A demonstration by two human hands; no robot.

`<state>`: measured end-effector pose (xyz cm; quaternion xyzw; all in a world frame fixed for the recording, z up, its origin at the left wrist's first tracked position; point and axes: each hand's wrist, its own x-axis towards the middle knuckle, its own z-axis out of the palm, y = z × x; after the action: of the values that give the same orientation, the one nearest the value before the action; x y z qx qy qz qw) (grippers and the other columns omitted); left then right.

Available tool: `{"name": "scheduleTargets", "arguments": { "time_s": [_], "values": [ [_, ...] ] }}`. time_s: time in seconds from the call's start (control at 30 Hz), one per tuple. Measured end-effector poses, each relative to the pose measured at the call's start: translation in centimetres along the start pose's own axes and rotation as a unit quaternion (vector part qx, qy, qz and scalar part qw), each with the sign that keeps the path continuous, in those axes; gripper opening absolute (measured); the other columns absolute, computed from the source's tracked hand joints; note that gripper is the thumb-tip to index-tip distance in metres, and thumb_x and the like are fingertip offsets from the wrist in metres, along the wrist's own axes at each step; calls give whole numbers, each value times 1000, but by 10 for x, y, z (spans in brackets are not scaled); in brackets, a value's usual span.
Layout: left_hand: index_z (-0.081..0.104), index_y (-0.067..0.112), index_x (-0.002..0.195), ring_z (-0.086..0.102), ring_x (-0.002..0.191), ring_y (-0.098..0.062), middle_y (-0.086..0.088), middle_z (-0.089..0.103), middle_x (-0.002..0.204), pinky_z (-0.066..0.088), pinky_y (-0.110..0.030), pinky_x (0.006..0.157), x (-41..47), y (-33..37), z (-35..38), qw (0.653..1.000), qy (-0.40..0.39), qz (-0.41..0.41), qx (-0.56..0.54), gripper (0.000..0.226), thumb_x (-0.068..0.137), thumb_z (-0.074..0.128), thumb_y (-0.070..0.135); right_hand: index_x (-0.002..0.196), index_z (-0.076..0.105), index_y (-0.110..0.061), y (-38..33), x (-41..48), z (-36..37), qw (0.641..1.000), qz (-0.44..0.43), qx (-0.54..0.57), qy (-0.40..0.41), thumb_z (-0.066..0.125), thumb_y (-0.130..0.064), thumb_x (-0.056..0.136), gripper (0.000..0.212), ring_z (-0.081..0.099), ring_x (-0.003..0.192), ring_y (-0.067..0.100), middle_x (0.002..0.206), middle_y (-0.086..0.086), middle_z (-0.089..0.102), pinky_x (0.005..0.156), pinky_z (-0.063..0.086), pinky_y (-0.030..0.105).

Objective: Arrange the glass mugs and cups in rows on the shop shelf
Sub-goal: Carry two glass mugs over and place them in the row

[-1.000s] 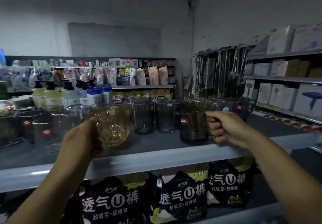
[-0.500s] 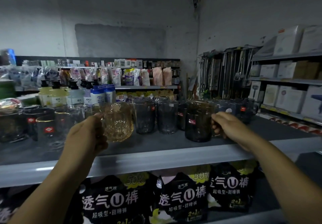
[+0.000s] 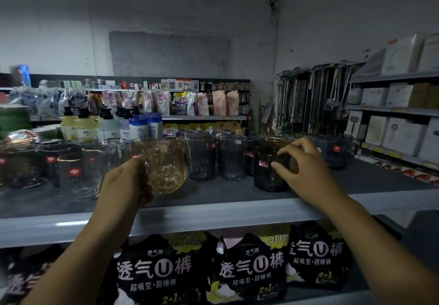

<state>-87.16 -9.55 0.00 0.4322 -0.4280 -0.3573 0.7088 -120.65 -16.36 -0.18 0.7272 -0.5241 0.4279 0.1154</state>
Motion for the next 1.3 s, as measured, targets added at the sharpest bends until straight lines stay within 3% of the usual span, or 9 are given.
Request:
{"name": "scheduleTargets", "arguments": {
  "time_s": [0.2,0.33,0.47,0.57,0.7,0.97,1.03,1.13,1.3],
  "values": [
    [42,19,77,26,59,-16,-3,26,65,25,-32,57,-7,4,2,1000,-5,-11,1,26,101,49,24,120,63,-19,-7,-5,5,999,6,-50,13,68,-42,90,38,41,110,20,117,2,42,91,50,41],
    [42,21,71,28,52,-15,3,32,55,27,-31,56,-9,8,5,1000,-15,-15,8,34,104,48,28,121,62,-18,-56,-11,19,988,-109,-96,46,65,-42,90,39,44,111,21,116,2,48,88,46,36],
    [44,25,57,32,43,-11,9,35,48,28,-26,53,-6,9,9,999,-28,-22,14,48,104,47,28,118,62,-20,-112,-6,45,987,-155,39,-28,65,-39,94,31,46,105,14,111,-5,48,87,43,28],
    [50,24,45,37,40,-8,10,40,45,31,-25,51,-3,7,7,998,-43,-19,40,60,105,46,29,125,57,-25,-150,-1,62,967,-77,222,-99,68,-38,94,35,55,87,8,111,-9,47,79,46,22],
    [54,16,76,37,51,-14,4,40,55,30,-28,53,5,1,-6,996,-64,-10,68,34,103,50,36,136,49,-31,-179,12,78,949,7,266,-169,73,-39,90,53,62,89,13,116,-9,44,75,47,26],
    [63,3,87,50,45,-12,-4,62,61,38,-19,44,25,16,-25,958,-246,-56,135,37,106,48,32,105,62,-28,-181,26,93,965,22,213,-153,80,-24,82,29,51,70,5,96,-4,57,60,37,18],
    [68,-4,86,54,44,-14,-3,64,57,39,-23,44,33,18,-33,948,-233,-22,217,43,102,55,34,98,61,-29,-180,28,93,971,8,188,-151,81,-29,82,25,52,71,6,100,-4,55,63,38,19],
    [73,12,78,61,47,-7,1,67,55,46,-17,48,45,23,-50,910,-177,94,363,37,98,61,40,94,60,-33,-180,28,93,978,-12,150,-144,79,-39,84,22,53,75,6,105,-6,51,70,41,21],
    [66,25,89,62,70,-1,11,66,83,51,-21,66,73,51,-75,810,-164,299,477,15,97,59,35,97,59,-36,-186,33,87,981,-41,91,-164,74,-48,86,22,47,103,5,118,-12,41,87,44,22]
  ]
}}
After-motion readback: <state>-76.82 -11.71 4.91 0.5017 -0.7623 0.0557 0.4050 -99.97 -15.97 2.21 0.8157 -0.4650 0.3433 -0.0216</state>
